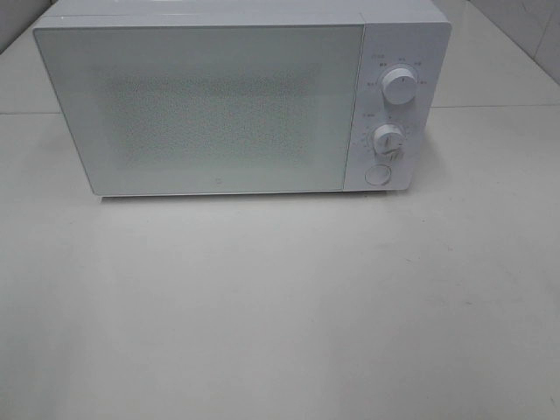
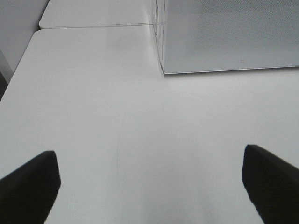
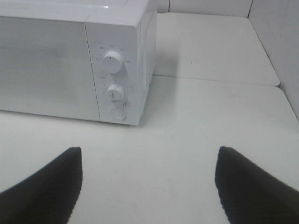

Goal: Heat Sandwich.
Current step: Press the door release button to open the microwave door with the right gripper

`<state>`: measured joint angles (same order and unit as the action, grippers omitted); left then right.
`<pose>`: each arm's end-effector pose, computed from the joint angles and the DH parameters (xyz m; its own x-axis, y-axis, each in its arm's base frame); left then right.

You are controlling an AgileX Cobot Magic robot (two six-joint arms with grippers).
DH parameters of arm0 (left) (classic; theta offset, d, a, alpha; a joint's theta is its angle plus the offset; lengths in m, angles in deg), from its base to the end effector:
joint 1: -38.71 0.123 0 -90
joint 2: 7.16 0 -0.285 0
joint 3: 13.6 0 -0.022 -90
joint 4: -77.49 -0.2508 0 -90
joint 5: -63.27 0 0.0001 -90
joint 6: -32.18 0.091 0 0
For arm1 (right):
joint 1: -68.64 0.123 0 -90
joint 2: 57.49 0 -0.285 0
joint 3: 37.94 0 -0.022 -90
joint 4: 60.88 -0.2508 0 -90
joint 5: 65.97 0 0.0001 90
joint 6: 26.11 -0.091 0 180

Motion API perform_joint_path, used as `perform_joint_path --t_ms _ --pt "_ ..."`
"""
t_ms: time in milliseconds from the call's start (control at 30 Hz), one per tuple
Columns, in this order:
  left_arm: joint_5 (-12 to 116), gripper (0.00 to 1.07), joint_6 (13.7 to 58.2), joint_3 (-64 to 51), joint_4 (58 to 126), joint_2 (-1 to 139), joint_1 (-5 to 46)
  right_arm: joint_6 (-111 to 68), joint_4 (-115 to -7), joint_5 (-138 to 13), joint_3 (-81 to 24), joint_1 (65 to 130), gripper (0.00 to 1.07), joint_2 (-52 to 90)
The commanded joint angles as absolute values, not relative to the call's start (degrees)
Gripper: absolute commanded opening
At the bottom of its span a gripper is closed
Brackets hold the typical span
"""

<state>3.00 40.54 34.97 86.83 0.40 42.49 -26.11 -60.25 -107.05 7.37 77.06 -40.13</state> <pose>-0.0048 -0.0132 0.2789 -0.4337 0.0353 -0.9004 0.0892 0.9960 -0.0039 0.0288 0.0036 0.3210 -0.2339 -0.0430 -0.9713 -0.1414 0.9899 -0.0098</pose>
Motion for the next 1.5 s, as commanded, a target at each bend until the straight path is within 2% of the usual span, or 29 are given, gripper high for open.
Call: perform_joint_path --t_ms 33,1033,1233,1500 --pt "3.74 1.04 40.37 35.14 86.89 -1.26 42.66 -26.51 -59.85 -100.01 7.02 76.66 0.76 -36.81" --pt "3.74 1.04 40.37 35.14 86.83 -1.26 42.66 -26.51 -59.39 -52.57 7.02 76.66 0.76 2.38" --pt "3.74 1.04 40.37 35.14 86.83 -1.26 42.66 -26.51 -59.45 -39.44 9.09 76.66 0.76 12.12" --pt "3.74 1.04 40.37 35.14 86.83 -1.26 42.66 -25.82 -62.37 -29.93 11.15 76.78 0.76 22.72"
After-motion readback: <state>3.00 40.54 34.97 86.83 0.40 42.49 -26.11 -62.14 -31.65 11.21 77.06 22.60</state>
